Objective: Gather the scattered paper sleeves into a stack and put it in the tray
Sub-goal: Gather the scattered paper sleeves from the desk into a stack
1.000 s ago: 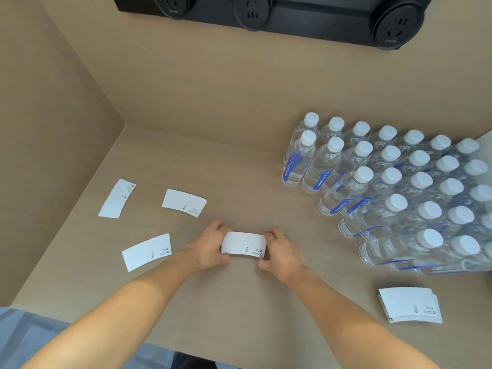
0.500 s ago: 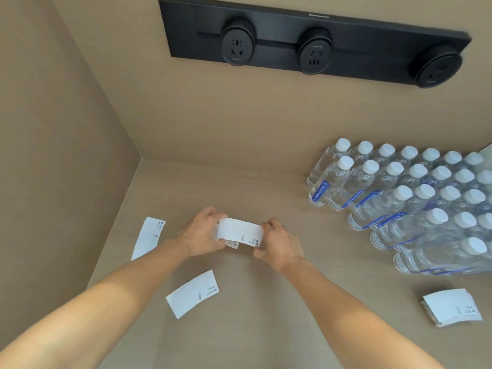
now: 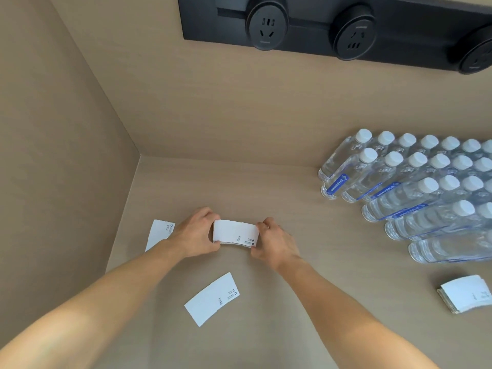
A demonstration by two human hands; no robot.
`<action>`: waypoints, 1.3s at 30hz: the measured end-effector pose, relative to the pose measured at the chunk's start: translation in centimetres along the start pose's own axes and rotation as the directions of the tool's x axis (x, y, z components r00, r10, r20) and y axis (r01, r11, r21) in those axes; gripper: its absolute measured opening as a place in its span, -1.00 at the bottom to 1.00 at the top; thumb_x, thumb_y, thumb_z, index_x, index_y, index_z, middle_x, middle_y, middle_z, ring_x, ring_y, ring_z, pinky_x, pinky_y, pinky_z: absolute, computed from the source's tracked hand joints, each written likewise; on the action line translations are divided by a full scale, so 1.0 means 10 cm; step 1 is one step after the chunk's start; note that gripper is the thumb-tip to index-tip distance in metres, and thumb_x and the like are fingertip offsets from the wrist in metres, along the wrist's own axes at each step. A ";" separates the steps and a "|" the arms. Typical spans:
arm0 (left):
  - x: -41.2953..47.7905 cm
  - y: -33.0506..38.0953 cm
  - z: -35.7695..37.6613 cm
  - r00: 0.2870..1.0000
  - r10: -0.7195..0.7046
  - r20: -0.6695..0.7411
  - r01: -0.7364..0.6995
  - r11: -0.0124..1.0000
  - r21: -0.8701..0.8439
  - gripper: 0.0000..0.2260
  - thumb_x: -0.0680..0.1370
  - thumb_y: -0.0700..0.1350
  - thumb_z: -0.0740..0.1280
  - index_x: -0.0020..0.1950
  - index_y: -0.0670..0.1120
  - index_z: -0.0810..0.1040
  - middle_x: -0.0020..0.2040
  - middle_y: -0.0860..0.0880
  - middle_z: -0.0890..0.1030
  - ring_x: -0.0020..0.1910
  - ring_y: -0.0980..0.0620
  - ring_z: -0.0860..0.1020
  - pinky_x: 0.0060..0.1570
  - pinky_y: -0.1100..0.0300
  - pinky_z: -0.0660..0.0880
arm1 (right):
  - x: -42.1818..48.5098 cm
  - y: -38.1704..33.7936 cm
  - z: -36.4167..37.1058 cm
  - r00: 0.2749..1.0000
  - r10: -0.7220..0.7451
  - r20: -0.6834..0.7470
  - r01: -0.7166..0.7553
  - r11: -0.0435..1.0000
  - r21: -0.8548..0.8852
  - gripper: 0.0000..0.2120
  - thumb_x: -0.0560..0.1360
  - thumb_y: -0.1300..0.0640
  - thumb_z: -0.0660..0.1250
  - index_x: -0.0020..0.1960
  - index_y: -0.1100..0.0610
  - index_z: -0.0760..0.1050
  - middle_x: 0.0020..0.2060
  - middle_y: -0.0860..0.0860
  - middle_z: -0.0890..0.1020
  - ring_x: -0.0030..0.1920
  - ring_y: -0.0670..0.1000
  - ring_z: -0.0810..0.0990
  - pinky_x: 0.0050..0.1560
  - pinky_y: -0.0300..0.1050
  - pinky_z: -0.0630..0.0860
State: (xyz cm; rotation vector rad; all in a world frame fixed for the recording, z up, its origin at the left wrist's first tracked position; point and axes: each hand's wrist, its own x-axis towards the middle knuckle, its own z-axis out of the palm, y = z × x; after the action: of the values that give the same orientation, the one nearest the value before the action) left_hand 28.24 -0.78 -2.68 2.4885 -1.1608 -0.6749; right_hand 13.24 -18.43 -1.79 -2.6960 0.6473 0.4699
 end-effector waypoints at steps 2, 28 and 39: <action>-0.01 -0.04 0.04 1.000 -0.009 0.010 0.009 1.000 0.003 -0.56 0.37 0.05 0.42 0.21 0.03 0.44 0.11 0.10 0.39 0.19 0.11 0.36 0.03 0.19 0.41 | 0.02 -0.02 0.05 1.000 0.007 0.015 -0.007 1.000 0.005 -0.53 0.46 -0.04 0.35 0.30 0.11 0.39 0.23 0.03 0.41 0.17 0.13 0.49 0.06 -0.02 0.50; -0.61 -0.42 -0.11 0.920 -0.383 -0.085 0.372 0.920 -0.121 -0.43 0.50 -0.02 0.36 0.46 -0.08 0.24 0.39 -0.06 0.30 0.31 -0.15 0.42 0.12 0.05 0.50 | 0.27 -0.62 -0.09 0.990 -0.121 0.073 0.128 0.987 -0.095 -0.58 0.52 0.04 0.35 0.31 0.14 0.35 0.22 0.08 0.41 0.19 0.17 0.52 0.07 0.02 0.52; -1.28 -0.57 0.11 0.645 -0.756 -0.111 0.710 0.647 -0.279 -0.38 0.45 0.21 0.36 0.39 -0.09 0.34 0.27 -0.05 0.39 0.26 -0.09 0.45 0.14 0.01 0.51 | 0.77 -1.59 -0.11 0.793 -0.554 0.253 0.603 0.773 -0.197 -0.51 0.49 0.24 0.29 0.41 0.09 0.37 0.31 0.05 0.42 0.32 0.12 0.39 0.15 -0.04 0.48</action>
State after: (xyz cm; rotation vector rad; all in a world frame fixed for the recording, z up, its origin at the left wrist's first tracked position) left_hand 24.08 12.71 -2.62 2.7033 0.0861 -0.6317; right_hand 27.69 -8.38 -0.04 -2.8526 -0.3448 0.6518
